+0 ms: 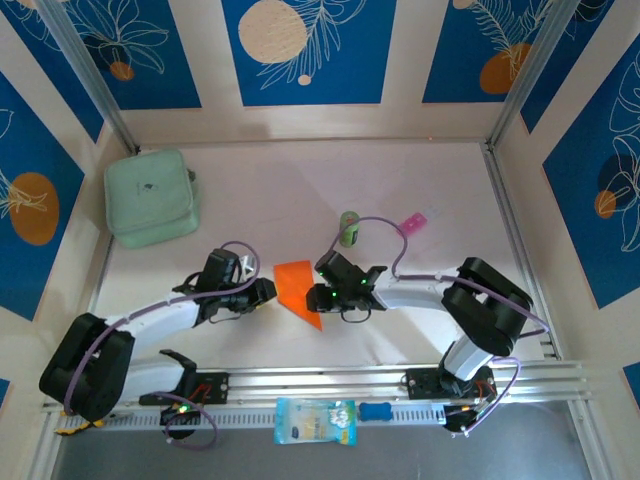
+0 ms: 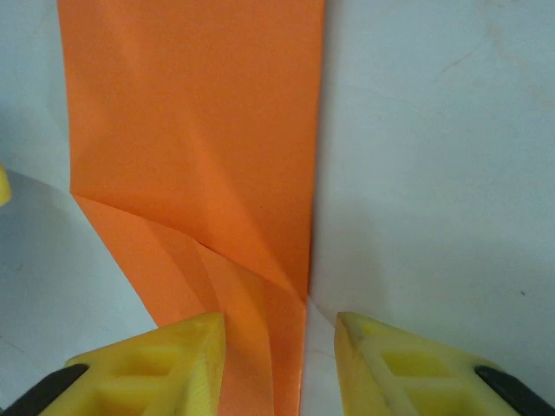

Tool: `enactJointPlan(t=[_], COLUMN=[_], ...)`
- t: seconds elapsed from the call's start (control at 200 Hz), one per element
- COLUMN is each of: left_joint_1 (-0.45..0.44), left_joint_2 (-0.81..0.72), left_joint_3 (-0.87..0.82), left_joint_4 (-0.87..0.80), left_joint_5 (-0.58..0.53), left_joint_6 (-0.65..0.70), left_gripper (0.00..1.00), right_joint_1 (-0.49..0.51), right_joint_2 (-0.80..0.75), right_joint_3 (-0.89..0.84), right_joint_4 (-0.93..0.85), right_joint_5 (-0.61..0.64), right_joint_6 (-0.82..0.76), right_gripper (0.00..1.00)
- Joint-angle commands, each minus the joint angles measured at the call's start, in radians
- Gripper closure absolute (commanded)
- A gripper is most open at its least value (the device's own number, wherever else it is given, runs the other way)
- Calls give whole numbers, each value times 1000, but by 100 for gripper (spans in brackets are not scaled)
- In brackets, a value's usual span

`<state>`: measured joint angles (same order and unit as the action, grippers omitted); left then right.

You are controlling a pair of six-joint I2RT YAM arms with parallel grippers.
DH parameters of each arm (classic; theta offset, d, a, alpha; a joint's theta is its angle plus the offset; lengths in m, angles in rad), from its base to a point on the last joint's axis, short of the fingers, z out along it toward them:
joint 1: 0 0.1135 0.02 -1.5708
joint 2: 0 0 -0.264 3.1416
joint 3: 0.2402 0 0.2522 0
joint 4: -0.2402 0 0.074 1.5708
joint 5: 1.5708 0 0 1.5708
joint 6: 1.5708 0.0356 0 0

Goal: Fold a paper plane with a square sheet of paper (pick it up from the middle)
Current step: Fourth fold the wing at the center of the table.

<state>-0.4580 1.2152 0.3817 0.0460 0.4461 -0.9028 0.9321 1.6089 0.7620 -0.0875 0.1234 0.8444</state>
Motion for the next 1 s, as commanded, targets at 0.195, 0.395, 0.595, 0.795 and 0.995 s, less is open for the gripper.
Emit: enactJointPlan(t=[0.195,0.395,0.595,0.795,0.995], left_joint_1=[12,12,12,12,12], left_joint_2=[26,29,35,46,54], left_joint_3=[4,4,11,25,21], left_joint_4=[25,26,29,44,109], left_joint_5=[35,41,49,59,94], left_joint_6=[-4,-8,-7,-8,-29], left_gripper=[66,65,61,51,47], right_joint_1=[-8,-12,-19,-46,-66], right_joint_2=[-40,-44,-84,-126,-135], right_joint_3=[-19,-29,-50,-106,-122], right_joint_4=[77,90,99,178,194], right_joint_5=[-47,-57,-57,-116,-146], right_joint_6=[-53,-50,-50,-47,-47], right_gripper=[77,84,92,93,93])
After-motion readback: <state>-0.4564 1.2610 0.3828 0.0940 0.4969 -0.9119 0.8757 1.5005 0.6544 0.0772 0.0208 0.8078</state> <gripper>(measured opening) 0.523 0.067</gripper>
